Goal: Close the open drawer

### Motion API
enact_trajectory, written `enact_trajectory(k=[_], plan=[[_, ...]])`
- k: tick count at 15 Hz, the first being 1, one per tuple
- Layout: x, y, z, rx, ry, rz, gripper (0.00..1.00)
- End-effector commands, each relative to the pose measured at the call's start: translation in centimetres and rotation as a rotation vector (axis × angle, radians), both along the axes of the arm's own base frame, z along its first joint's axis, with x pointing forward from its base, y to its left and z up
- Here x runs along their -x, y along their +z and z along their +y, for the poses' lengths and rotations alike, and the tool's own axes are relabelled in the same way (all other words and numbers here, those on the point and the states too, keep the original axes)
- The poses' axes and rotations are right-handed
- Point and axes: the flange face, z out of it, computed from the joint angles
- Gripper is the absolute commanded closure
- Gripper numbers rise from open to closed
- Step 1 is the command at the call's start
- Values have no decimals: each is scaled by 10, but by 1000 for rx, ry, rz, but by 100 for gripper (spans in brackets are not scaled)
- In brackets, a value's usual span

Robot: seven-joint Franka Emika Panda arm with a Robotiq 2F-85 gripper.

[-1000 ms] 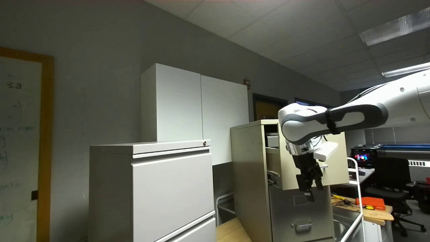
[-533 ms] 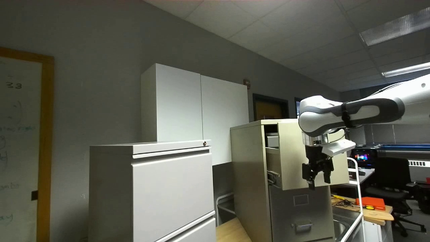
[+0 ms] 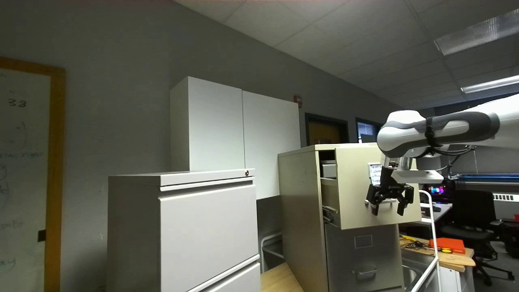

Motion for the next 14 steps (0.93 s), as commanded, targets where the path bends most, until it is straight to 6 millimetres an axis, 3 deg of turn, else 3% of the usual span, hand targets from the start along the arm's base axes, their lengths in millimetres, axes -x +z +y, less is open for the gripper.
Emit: enact_trajectory(k=[1, 7, 8, 10, 14], plan=[[6, 6, -18, -46, -147, -130, 0], [33, 5, -65, -139, -373, -334, 0], [39, 3, -72, -161, -407, -368, 25], [46, 1, -82, -205, -468, -443, 33], [44, -5, -92, -306, -554, -613, 66]])
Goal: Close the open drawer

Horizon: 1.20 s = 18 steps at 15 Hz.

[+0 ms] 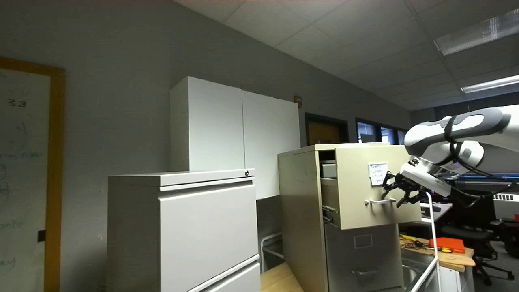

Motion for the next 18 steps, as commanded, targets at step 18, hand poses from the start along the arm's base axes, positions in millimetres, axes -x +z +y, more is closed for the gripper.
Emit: enact_trajectory(k=[18], plan=[[-60, -7, 5, -172, -151, -265, 95]])
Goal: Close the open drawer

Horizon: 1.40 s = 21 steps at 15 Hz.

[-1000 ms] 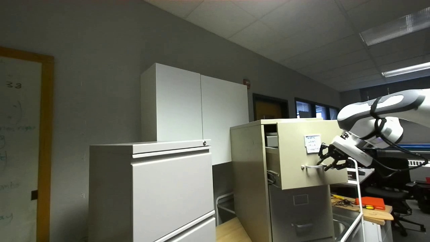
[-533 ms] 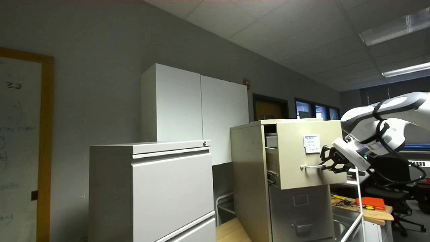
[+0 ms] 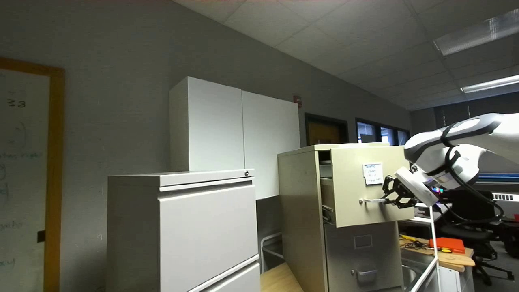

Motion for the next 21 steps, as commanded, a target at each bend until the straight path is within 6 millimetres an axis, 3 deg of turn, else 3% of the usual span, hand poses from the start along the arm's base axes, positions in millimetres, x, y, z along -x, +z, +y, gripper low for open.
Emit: enact_trajectory(k=[1, 5, 8, 9, 16, 21], plan=[[-59, 25, 19, 24, 50, 0, 95], [-93, 24, 22, 75, 111, 77, 95], [-137, 27, 44, 112, 216, 130, 95], [-144, 29, 41, 134, 212, 144, 95], [-178, 37, 24, 154, 221, 172, 95], [-181, 38, 18, 148, 245, 197, 95]])
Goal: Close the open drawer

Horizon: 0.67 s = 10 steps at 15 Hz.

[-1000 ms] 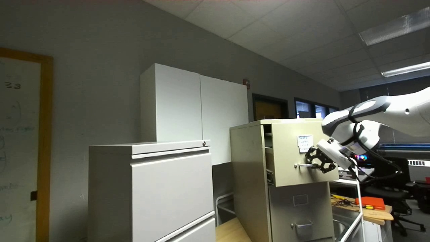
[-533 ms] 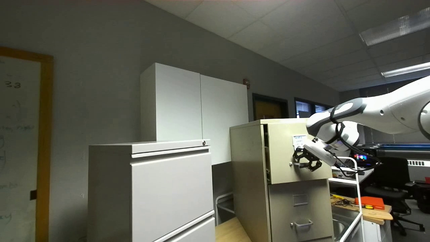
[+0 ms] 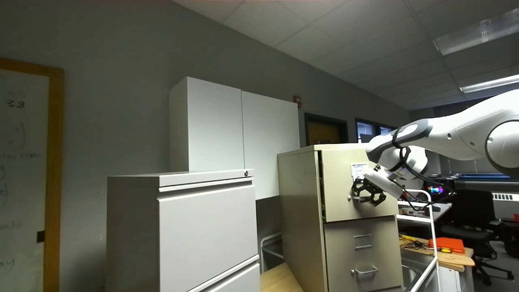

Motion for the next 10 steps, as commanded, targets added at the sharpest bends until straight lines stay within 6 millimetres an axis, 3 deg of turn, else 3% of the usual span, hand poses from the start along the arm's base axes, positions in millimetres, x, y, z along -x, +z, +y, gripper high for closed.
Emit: enact_trajectory(k=[1, 10], plan=[[-63, 23, 24, 28, 96, 11, 95], [-68, 20, 14, 17, 102, 56, 95]])
